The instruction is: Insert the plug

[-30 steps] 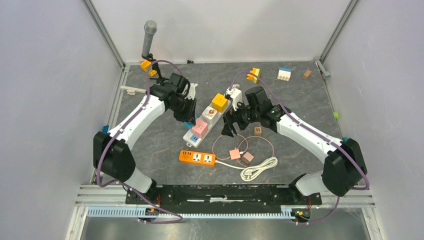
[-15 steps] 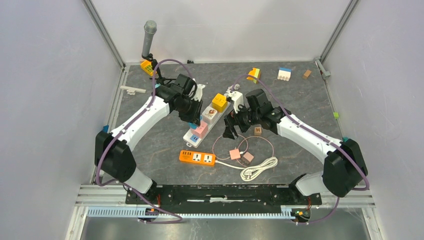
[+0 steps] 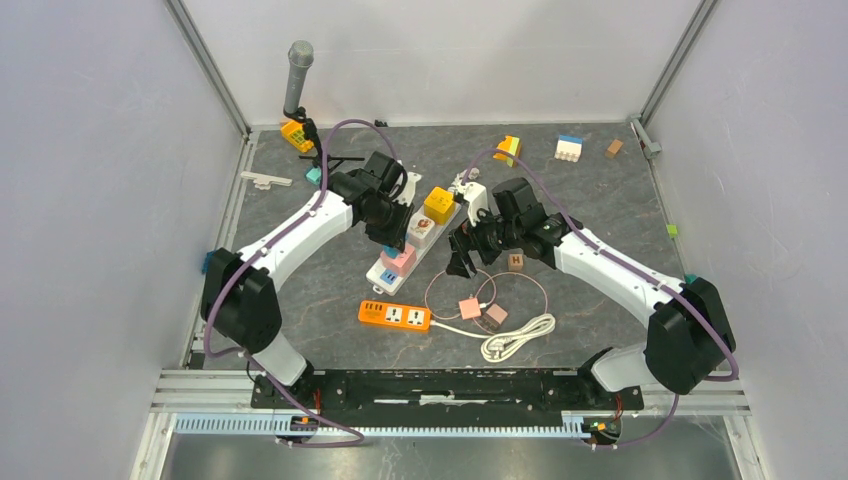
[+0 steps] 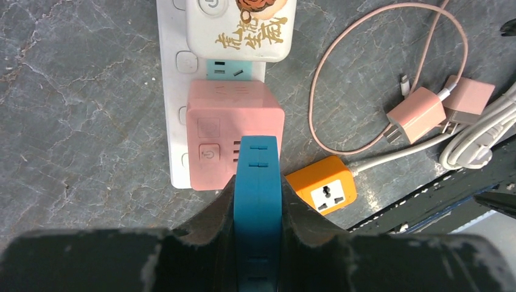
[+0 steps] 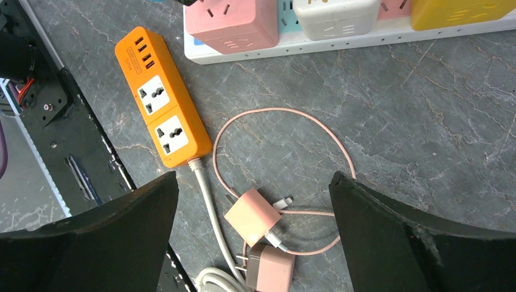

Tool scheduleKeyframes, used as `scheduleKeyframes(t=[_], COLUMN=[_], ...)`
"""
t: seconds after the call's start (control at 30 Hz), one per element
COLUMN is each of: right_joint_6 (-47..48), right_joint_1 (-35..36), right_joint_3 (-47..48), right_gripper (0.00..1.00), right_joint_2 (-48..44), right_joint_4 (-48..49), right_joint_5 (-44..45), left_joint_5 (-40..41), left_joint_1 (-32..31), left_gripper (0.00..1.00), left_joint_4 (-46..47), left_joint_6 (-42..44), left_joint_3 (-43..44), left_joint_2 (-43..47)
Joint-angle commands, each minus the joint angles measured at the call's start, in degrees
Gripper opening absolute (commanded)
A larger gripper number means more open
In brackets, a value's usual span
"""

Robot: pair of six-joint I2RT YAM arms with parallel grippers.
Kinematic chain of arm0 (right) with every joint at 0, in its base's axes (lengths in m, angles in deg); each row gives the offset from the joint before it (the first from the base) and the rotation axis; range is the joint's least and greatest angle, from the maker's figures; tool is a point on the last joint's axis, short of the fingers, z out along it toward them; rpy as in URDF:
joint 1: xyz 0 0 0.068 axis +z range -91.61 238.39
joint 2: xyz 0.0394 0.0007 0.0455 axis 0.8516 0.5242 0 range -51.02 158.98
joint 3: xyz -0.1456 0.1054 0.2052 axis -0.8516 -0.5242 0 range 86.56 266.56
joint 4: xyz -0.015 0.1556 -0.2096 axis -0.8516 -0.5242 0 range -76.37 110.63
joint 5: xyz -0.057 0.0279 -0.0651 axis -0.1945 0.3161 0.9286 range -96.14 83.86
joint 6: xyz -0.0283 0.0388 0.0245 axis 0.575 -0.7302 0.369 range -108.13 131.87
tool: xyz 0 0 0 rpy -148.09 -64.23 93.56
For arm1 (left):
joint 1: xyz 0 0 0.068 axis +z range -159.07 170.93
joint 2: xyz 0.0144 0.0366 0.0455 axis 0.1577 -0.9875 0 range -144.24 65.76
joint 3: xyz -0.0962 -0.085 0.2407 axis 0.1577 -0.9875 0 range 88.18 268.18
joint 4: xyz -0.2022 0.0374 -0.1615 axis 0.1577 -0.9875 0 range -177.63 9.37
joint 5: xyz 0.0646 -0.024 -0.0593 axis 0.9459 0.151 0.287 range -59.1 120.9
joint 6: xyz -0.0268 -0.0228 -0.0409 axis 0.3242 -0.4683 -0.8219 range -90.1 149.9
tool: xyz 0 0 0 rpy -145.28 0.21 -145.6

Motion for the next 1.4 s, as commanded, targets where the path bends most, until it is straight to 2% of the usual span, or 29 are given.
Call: scheduleKeyframes(t=[0.0,0.8,1.37], right_joint_6=[-0.2,0.11,0.11], right_joint_1=[-0.25,-0.36,-0.33], right_joint_3=[0.39,2.07,2.06], right_gripper=[0.98,0.98,0.98], right_joint_2=[-0.98,1.27,1.42], right_joint_4=[0.89,-0.24,-0.24], right_joint_5=[0.45,0.37,0.15], left_joint_5=[1.57,1.74,9.25], left_joint_1=[-0.33,-0.42,-2.0], left_gripper=[0.02,0.02,0.02], left_joint_4=[2.0,2.95,4.21], left_joint_6=[3.97,4.71,3.19], left_joint_3=[1.72,-0.46,-5.7], left_joint_2=[-0.34,-2.24,-1.25])
